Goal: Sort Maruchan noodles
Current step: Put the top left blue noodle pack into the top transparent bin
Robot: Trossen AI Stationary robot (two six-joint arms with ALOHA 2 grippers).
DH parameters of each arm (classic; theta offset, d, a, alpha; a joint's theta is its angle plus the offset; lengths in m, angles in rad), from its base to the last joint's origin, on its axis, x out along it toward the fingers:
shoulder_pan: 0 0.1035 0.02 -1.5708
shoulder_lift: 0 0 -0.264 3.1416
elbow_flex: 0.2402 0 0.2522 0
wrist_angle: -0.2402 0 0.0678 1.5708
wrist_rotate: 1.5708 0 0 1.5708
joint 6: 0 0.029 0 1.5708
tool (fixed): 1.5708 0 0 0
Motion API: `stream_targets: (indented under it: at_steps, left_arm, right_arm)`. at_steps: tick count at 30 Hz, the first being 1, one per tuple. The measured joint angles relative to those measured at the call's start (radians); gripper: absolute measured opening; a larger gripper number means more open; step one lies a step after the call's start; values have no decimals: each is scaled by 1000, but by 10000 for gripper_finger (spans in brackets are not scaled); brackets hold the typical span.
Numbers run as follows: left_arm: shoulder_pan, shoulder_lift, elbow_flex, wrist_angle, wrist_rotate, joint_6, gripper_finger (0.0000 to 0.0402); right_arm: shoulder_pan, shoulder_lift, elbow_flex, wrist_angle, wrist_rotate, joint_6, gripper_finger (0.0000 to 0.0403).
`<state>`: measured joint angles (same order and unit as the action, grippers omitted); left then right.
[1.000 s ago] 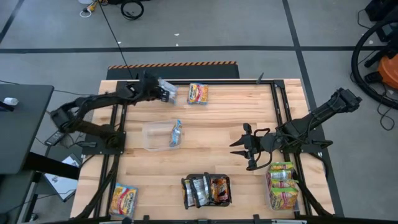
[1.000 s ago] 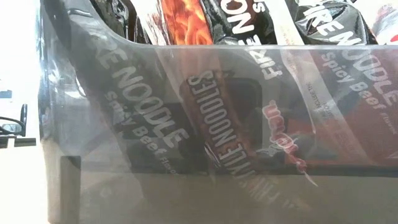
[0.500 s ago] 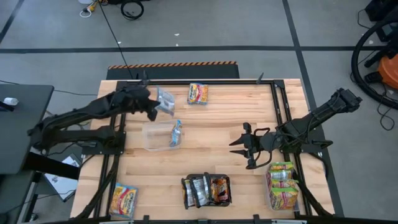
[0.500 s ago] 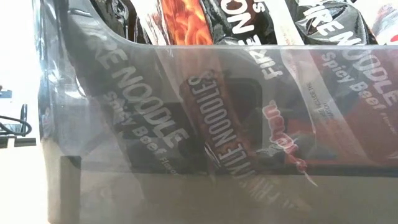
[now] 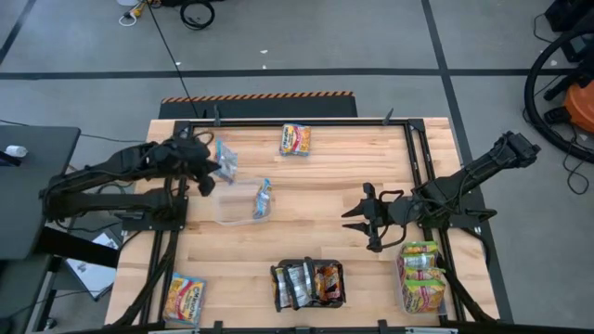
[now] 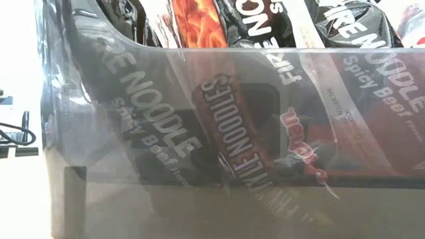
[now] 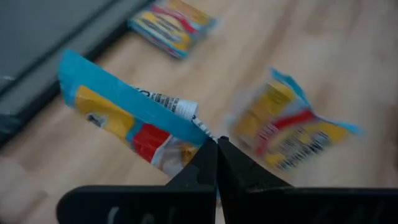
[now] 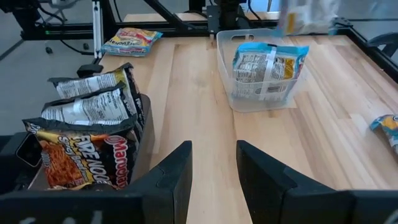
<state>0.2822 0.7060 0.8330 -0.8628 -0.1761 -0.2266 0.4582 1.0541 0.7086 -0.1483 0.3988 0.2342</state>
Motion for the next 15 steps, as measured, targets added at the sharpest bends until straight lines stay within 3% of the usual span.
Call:
stream_targets:
  at_steps: [7,15]
  left_arm:
    - [-135,1,1,-80,38,-106,4]
    - [-267,75,-5,-90,-75,-209,4]
  right_arm:
    - [-25,0,0,37,0,-8,130]
    - [-66,0,0,64,0,-28,130]
